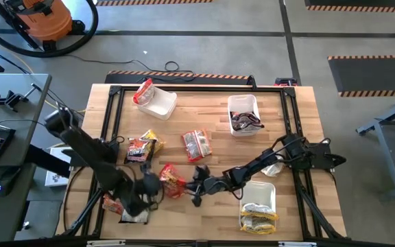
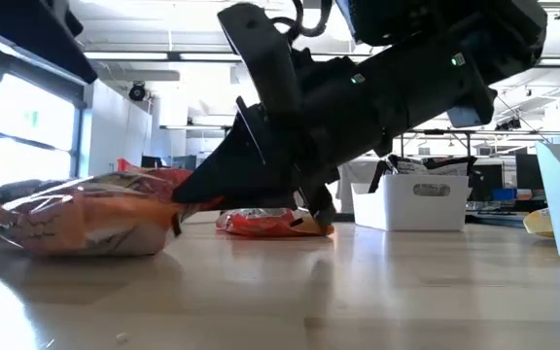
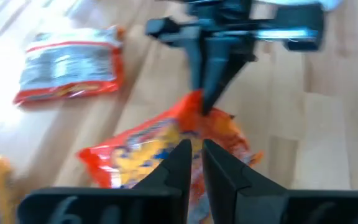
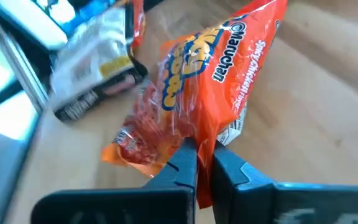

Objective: Sort Maruchan noodles
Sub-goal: Put the orange noodle pack into the top left white bin

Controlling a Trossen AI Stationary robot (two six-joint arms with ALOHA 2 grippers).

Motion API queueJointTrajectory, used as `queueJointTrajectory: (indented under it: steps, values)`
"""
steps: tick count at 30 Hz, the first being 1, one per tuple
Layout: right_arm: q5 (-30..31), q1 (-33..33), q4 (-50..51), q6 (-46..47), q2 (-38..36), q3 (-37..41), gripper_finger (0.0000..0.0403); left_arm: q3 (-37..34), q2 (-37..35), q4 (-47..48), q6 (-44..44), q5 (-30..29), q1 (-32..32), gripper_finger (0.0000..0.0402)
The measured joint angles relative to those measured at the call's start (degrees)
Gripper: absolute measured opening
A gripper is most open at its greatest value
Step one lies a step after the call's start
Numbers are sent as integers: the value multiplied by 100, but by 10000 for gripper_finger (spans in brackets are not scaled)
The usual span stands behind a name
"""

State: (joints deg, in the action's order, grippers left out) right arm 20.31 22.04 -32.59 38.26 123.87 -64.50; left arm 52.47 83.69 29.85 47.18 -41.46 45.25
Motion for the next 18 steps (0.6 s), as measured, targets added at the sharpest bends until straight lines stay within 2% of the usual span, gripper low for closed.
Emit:
queueJointTrajectory:
  steps: [3,5,10,12,14,18]
  values:
    - [-2,-21,149,-1145,-73,-96,1,-2,-493,556,13,280,-246,39]
    - [-5,-21,366,-2074,-169,-208,1,-2,-773,738,-301,730,-519,46]
    - [7,-32,1482,-4156,-437,-700,0,-4,-1211,709,-1649,2978,-1755,73]
    - [128,-67,2004,-4668,-441,-1035,0,-4,-1238,684,-2154,3722,-2236,88]
    - [174,-125,2598,-5077,-441,-1349,0,-1,-1249,665,-2619,4230,-2602,105]
    - [359,-264,3144,-5731,-439,-1711,0,37,-1249,677,-3349,4723,-3067,140]
